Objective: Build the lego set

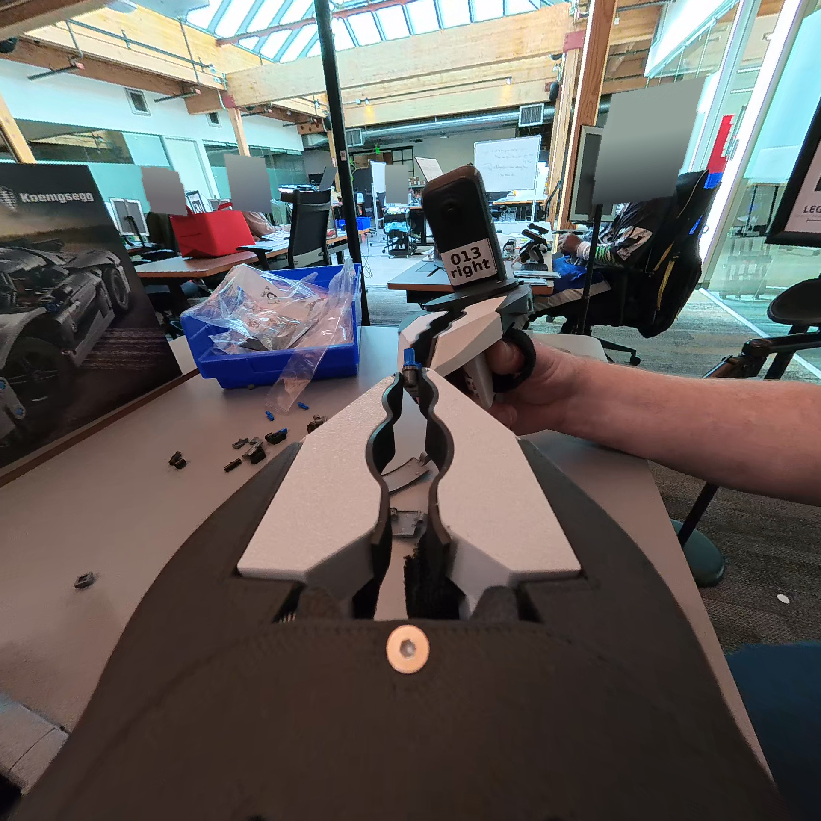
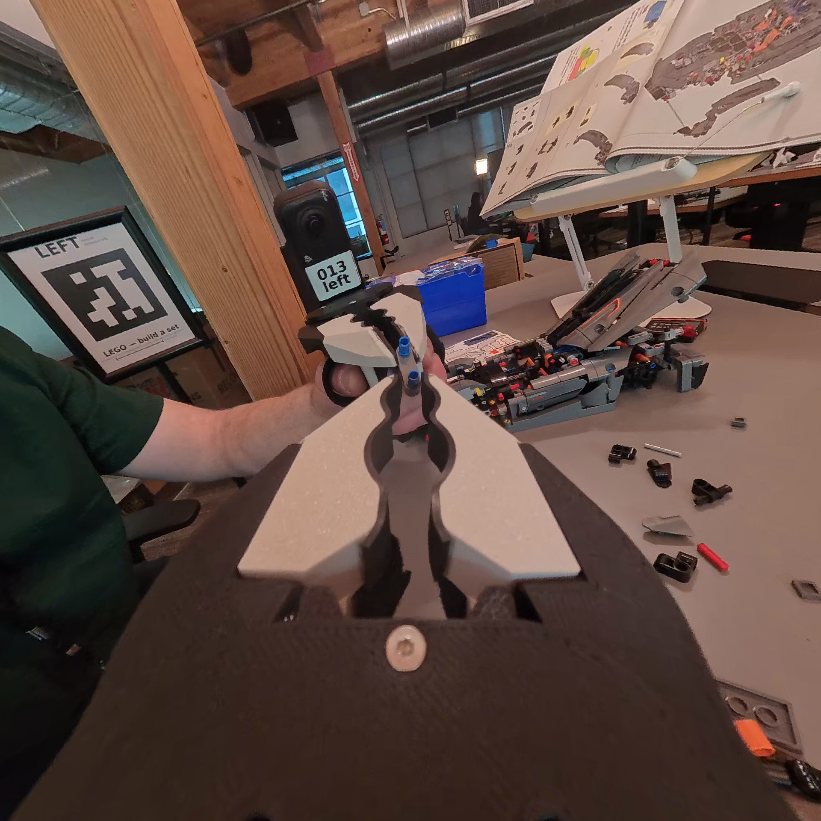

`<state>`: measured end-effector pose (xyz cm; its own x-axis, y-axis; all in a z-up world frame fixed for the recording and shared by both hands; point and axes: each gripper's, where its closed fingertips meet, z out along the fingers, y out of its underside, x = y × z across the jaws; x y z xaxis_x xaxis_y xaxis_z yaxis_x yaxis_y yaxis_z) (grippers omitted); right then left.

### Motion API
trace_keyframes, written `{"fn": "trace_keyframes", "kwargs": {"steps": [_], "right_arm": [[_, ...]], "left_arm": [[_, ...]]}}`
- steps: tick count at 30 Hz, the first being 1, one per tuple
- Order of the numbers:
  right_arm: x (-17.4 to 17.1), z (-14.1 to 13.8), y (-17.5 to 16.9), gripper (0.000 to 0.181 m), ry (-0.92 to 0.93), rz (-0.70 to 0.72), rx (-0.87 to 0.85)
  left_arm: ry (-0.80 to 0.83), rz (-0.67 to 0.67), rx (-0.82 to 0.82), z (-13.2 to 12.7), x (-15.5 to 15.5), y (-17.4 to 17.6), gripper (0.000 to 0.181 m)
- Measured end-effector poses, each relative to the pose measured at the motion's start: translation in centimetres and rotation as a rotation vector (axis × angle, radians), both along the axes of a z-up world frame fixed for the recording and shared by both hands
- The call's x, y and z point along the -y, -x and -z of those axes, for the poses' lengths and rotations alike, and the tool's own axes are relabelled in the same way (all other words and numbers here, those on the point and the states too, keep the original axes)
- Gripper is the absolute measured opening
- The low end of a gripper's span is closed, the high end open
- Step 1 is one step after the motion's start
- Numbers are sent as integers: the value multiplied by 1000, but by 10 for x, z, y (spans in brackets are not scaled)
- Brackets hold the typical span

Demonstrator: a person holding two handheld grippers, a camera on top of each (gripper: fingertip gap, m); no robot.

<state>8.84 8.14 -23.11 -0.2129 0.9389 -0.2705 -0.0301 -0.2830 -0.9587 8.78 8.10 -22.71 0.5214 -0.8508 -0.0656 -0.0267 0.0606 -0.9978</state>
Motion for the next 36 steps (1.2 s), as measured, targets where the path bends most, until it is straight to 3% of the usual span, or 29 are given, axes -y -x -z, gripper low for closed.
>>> {"fn": "trace_keyframes", "kwargs": {"steps": [5,7,19,28,31,36], "right_arm": [[-2,0,-1,14,12,6,0],[-1,1,-1,3,11,-3,7],[-5,-8,-9,2,33,2,-47],[4,-3,-1,2,21,-34,-23],[-3,-11,-6,14,21,17,-68],[-30,-22,-29,14,-23,186,-122]], "left_arm": [[0,13,-16,1,1,0,3],[5,13,-40,4,1,-1,4],[24,30,-27,6,0,-7,14],[31,65,-8,5,3,-9,5],[-14,30,-27,-1,3,-2,5],[-144,-87,-106,-37,0,38,5]]}}
